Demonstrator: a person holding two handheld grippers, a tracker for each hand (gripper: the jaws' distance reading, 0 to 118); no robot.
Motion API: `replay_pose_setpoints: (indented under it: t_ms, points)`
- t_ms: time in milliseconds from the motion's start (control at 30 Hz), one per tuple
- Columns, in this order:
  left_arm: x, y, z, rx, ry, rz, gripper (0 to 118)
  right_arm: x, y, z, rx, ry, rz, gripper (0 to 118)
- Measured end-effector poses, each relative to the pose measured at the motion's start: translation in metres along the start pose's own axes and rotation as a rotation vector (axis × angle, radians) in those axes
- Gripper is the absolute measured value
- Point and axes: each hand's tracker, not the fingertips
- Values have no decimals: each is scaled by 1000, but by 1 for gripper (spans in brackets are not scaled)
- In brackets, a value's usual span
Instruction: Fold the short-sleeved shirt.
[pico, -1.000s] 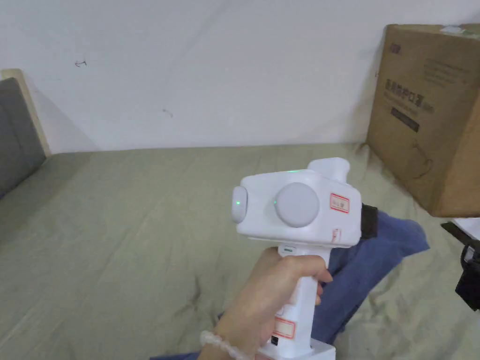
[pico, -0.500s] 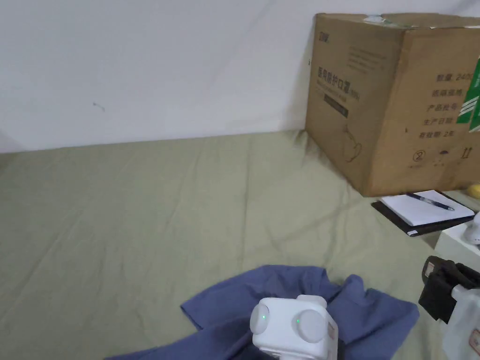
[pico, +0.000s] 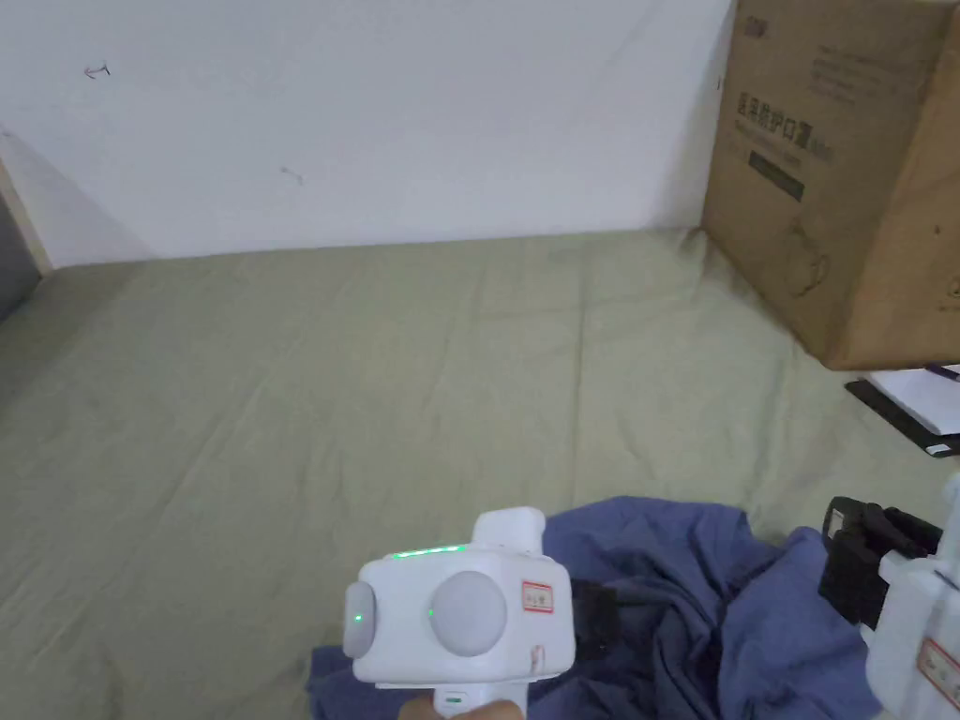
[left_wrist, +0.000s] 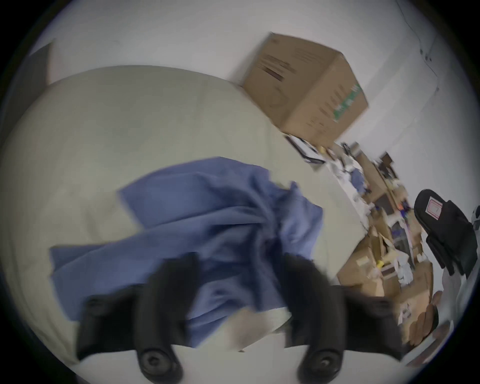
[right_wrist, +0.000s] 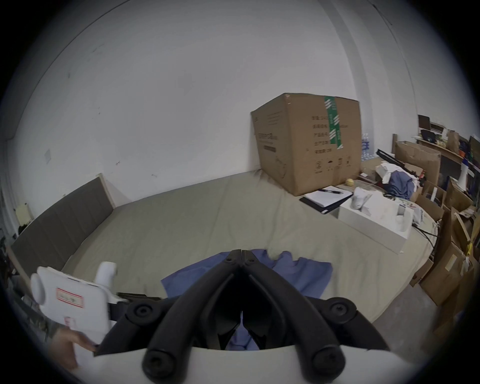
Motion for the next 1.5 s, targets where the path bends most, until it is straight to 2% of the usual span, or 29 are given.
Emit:
replay_pose_setpoints:
  t_ms: [33, 67, 100, 167, 300, 400, 433, 500, 533, 567, 667, 833, 867, 900, 967, 1033, 1067, 1233, 1267, 1433, 1500]
  points:
    - [-17, -5, 9, 6, 53, 5, 24, -6, -3, -3, -11, 20, 9, 0]
    - [-30, -9, 12, 16, 108, 5, 10, -11, -5, -5, -22, 35, 15, 0]
    - [-49, -13, 19, 16, 177, 21, 4, -19, -8, -8, -36, 57, 25, 0]
    - [-83, -18, 24, 6, 249, 31, 0, -30, -12, -12, -54, 90, 51, 0]
    - [-137, -16, 42, 4, 234, 187, 0, -49, -21, -20, -88, 136, 86, 0]
    - [-150, 2, 44, -14, 274, 175, 0, -57, -25, -25, -109, 160, 83, 0]
    - [-152, 10, 42, -15, 282, 165, 4, -59, -26, -26, -113, 164, 87, 0]
    - [-156, 23, 35, 10, 282, 180, 66, -63, -27, -26, -118, 167, 99, 0]
    - [-158, 30, 30, 4, 274, 186, 92, -63, -28, -26, -121, 171, 104, 0]
    - [-159, 34, 26, 0, 267, 198, 105, -63, -28, -26, -124, 175, 106, 0]
    - [-159, 38, 3, -64, 314, 212, 105, -61, -29, -26, -132, 174, 113, 0]
    - [-149, 16, -38, -215, 400, 89, 104, -52, -29, -29, -147, 158, 100, 0]
    - [-145, 9, -40, -192, 434, 54, 102, -51, -29, -29, -150, 157, 99, 0]
    - [-135, 3, -38, -132, 478, 2, 95, -50, -29, -30, -153, 153, 98, 0]
    - [-124, -1, -36, -107, 470, 6, 78, -46, -29, -32, -158, 142, 98, 0]
    - [-119, -4, -37, -99, 491, -15, 75, -43, -30, -35, -165, 133, 89, 0]
    - [-116, -3, -38, -91, 486, -46, 68, -41, -31, -37, -172, 131, 80, 0]
    - [-105, 2, -33, -90, 479, -96, 10, -33, -31, -44, -197, 134, 62, 0]
    - [-108, 4, -27, -81, 462, -75, 6, -30, -30, -47, -199, 135, 62, 0]
    - [-105, 17, 17, 22, 336, 7, 5, -20, -15, -73, -209, 159, 58, 0]
    - [-99, 22, 27, 31, 332, -28, 5, -16, -6, -97, -266, 238, 44, 0]
